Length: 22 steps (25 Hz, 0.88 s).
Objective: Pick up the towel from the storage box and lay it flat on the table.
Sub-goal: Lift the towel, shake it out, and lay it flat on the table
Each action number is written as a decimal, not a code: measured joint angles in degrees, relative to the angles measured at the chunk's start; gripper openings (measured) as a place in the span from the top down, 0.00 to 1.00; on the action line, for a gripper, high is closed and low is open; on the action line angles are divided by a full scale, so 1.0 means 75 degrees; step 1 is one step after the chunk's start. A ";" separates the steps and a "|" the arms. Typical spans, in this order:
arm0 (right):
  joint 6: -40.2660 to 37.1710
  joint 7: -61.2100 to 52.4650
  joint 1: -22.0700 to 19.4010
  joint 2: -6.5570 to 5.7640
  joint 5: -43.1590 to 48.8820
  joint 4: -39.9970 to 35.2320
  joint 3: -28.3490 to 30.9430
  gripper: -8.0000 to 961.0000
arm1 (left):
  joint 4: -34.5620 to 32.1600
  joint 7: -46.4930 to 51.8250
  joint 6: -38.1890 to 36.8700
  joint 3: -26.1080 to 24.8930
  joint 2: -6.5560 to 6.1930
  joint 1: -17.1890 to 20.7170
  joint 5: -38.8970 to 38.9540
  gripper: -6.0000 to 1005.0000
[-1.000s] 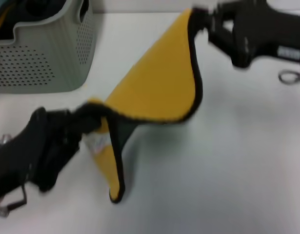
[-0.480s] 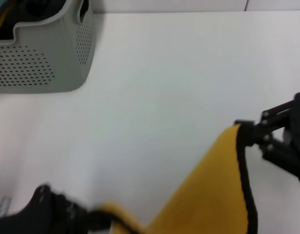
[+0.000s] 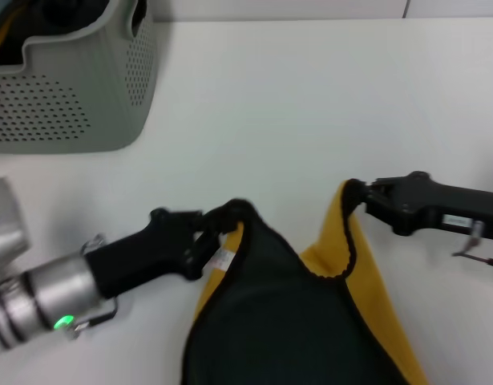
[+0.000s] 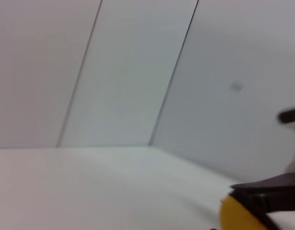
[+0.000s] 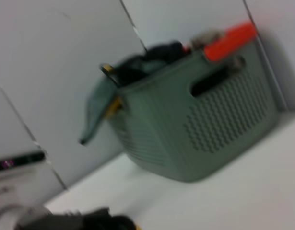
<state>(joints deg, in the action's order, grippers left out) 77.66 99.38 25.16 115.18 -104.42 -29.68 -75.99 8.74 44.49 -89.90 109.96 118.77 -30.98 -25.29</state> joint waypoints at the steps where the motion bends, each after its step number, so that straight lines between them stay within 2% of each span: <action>1: -0.0277 0.0144 0.0196 0.0012 0.0001 0.0305 0.0002 0.99 | -0.0176 -0.0004 0.0349 -0.0016 0.0015 -0.0049 0.0010 0.97; 5: -0.1329 0.0333 0.0479 0.0083 0.0013 0.0515 -0.0045 0.99 | -0.1059 -0.0002 0.2002 -0.0063 -0.0033 -0.0106 0.0221 0.96; 7: -0.1549 0.0346 0.0481 0.0080 0.0013 0.0427 -0.0038 0.98 | -0.1218 -0.0089 0.2265 -0.0067 -0.0085 -0.0081 0.0473 0.96; 12: -0.1963 0.0396 0.0496 -0.0007 0.0155 0.0106 -0.0020 0.98 | -0.1378 -0.0424 0.2654 -0.0073 -0.0203 -0.0061 0.1154 0.96; 22: -0.2221 0.0242 0.0698 -0.0064 0.1402 -0.0839 0.0002 0.99 | -0.1459 -0.0599 0.2749 -0.0010 -0.0457 0.0021 0.1125 0.95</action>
<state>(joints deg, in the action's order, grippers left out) 61.00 101.20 30.39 114.71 -93.91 -35.97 -75.97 -2.20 39.99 -69.28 109.88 115.34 -30.82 -16.85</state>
